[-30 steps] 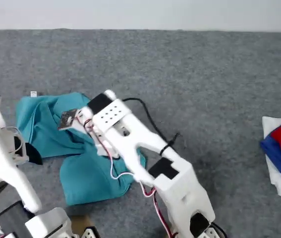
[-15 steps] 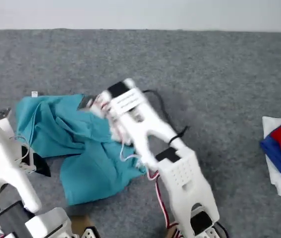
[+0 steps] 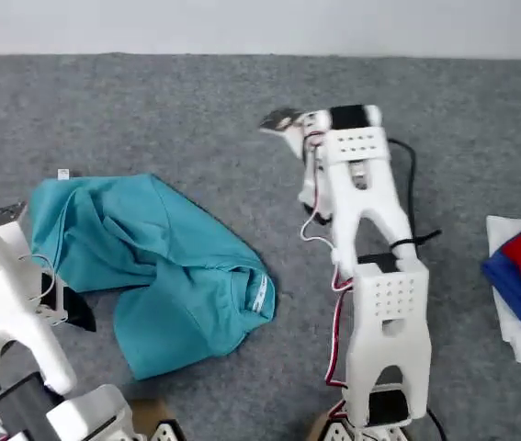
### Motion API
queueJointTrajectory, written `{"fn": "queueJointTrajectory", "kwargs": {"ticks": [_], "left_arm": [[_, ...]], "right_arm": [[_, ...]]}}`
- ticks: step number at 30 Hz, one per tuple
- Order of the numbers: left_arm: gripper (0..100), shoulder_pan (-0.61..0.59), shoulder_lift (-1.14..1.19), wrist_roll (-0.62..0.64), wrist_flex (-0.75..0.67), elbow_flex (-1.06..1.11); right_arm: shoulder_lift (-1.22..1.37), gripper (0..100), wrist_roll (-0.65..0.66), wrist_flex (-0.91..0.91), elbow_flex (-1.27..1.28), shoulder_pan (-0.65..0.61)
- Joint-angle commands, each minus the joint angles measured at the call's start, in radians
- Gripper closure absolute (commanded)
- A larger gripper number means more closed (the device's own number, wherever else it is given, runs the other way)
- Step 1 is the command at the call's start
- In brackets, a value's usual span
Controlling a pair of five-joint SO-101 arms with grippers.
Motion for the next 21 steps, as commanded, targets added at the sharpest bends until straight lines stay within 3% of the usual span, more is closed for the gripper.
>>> {"fn": "queueJointTrajectory", "kwargs": {"ticks": [1,11,14,21], "left_arm": [[76,0.0,0.003,-0.012,0.025,0.002],[76,-0.025,-0.002,-0.009,0.028,0.002],[76,-0.089,0.005,-0.014,0.028,0.002],[76,-0.247,0.006,-0.164,0.026,0.002]], "right_arm": [[-0.065,95.1,0.012,0.044,-0.043,-0.047],[-0.104,65.8,0.012,0.038,-0.023,-0.447],[-0.067,63.0,0.012,0.036,-0.044,-0.526],[0.074,63.0,-0.049,0.039,-0.181,-0.555]]}}
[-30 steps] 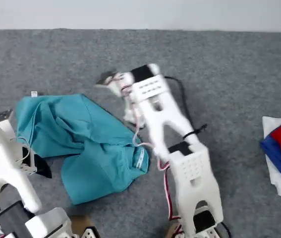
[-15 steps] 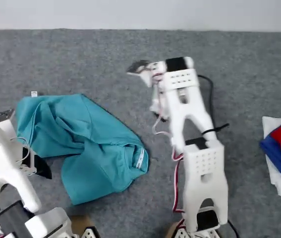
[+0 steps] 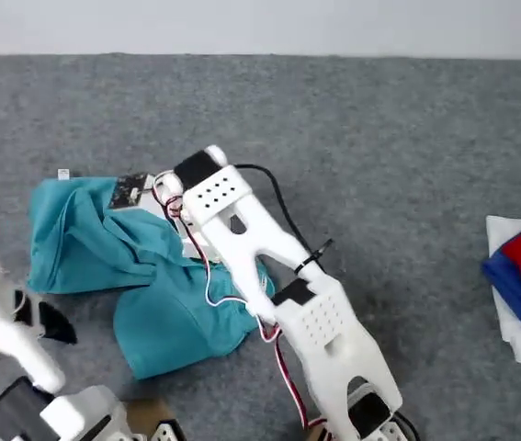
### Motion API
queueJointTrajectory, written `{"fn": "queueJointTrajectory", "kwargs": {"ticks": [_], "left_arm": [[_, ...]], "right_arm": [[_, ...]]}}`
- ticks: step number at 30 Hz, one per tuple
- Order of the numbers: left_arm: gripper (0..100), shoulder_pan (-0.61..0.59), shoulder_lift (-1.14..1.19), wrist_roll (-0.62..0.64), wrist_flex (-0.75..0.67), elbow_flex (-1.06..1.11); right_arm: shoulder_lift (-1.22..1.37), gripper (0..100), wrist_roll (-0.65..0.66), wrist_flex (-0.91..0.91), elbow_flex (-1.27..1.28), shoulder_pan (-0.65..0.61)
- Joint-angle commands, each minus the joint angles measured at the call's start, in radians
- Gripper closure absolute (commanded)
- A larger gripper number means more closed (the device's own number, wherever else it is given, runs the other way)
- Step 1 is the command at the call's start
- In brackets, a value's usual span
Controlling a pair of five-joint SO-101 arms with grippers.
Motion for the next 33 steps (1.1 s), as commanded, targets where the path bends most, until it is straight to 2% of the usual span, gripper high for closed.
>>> {"fn": "queueJointTrajectory", "kwargs": {"ticks": [1,11,19,24,27,32,33], "left_arm": [[76,-0.08,-0.003,-0.083,0.026,0.002],[76,-0.149,-0.003,-0.129,0.028,0.002],[76,-0.149,-0.003,-0.127,0.028,0.002],[76,-0.15,-0.006,-0.127,0.028,0.002],[76,-0.152,-0.011,-0.127,0.028,0.002],[76,-0.152,-0.011,-0.127,0.028,0.002],[76,-0.152,-0.008,-0.127,0.028,0.002]], "right_arm": [[0.013,63.0,-0.031,0.041,-0.101,-0.03],[-0.119,63.0,-0.071,0.044,-0.101,-0.163],[-0.015,63.0,-0.068,0.036,-0.097,-0.162],[0.082,63.7,-0.068,-0.035,-0.098,-0.125],[0.104,71.5,-0.068,-0.079,-0.098,-0.081],[0.093,99.8,-0.074,-0.105,-0.112,-0.008],[0.093,99.0,-0.074,-0.099,-0.13,0.005]]}}
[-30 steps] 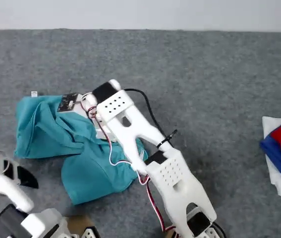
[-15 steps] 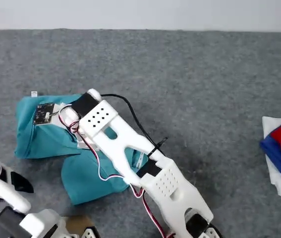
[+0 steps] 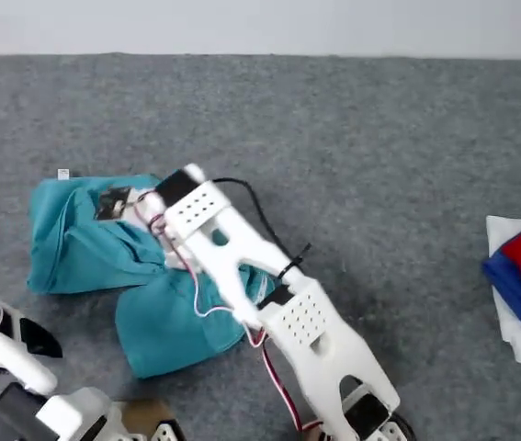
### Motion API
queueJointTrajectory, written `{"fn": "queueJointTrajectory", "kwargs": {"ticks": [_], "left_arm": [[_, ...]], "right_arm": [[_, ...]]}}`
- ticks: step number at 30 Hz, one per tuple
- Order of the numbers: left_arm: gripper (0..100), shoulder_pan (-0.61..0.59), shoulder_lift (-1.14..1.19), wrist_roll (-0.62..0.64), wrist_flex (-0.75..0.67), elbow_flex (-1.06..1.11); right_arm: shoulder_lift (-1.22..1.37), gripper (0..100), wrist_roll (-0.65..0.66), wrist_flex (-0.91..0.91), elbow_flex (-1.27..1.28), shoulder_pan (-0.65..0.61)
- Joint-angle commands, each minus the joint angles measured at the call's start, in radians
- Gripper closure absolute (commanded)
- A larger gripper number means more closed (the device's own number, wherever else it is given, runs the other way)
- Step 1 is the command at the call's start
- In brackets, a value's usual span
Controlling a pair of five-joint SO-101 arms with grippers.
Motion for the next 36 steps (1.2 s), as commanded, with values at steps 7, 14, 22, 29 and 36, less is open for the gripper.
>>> {"fn": "queueJointTrajectory", "kwargs": {"ticks": [7,14,22,29,36], "left_arm": [[76,-0.008,-0.003,-0.012,0.028,0.005],[76,-0.008,-0.011,-0.014,0.028,0.071],[76,-0.003,-0.011,-0.014,0.028,0.073],[76,0.1,-0.011,-0.034,0.026,0.056],[76,0.358,0.0,0.187,0.026,-0.216]], "right_arm": [[-0.021,99.1,-0.011,0.002,-0.164,0.127],[-0.021,99.1,-0.005,0.064,-0.224,0.285],[0.012,99.1,0.089,0.015,-0.235,0.61],[0.008,84.2,0.074,0.134,-0.236,0.615],[-0.189,67.1,0.003,0.134,-0.229,0.599]]}}
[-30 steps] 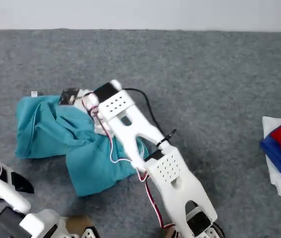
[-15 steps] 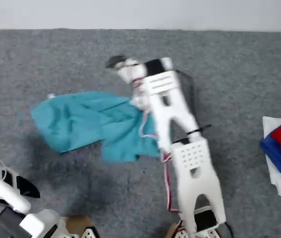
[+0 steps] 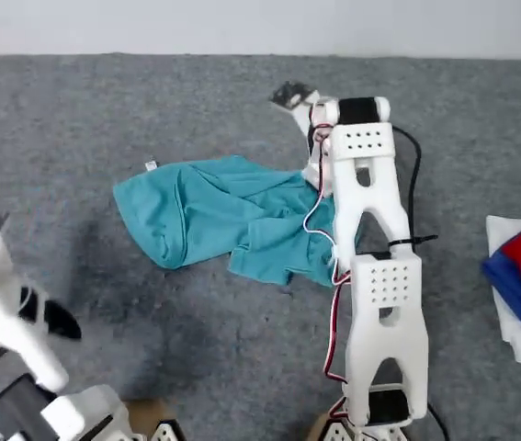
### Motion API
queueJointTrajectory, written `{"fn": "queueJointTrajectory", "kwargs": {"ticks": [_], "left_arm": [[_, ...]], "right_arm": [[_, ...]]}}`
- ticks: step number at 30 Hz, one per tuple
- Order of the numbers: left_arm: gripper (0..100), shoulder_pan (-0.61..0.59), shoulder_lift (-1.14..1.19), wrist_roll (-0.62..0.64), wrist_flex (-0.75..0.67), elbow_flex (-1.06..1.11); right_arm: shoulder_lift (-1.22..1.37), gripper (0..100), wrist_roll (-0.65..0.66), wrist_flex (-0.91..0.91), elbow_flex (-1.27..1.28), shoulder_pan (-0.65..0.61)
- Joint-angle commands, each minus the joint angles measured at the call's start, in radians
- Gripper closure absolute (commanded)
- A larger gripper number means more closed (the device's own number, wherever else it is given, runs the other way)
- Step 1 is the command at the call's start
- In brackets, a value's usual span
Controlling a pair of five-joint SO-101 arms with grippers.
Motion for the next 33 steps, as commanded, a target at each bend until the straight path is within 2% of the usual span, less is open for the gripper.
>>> {"fn": "queueJointTrajectory", "kwargs": {"ticks": [1,6,9,14,19,26,33], "left_arm": [[76,0.199,-0.003,0.178,0.026,-0.229],[76,0.531,0.084,0.331,0.025,-0.453],[76,0.647,0.256,0.457,0.018,-0.636],[76,0.686,0.612,0.598,0.029,-0.963],[76,0.712,0.875,0.6,0.029,-1.196],[76,0.809,1.065,0.6,0.029,-1.408],[77,0.822,1.197,0.592,0.029,-1.484]], "right_arm": [[-0.147,67.7,-0.018,0.044,-0.038,-0.002],[-0.245,70.2,-0.038,0.045,0.078,0.019],[-0.311,70.2,-0.04,0.044,0.247,0.045],[-0.424,70.2,-0.034,0.041,0.451,0.111],[-0.469,70.2,-0.038,0.041,0.523,0.151],[-0.522,70.2,-0.038,0.041,0.632,0.213],[-0.541,70.2,-0.038,0.041,0.657,0.229]]}}
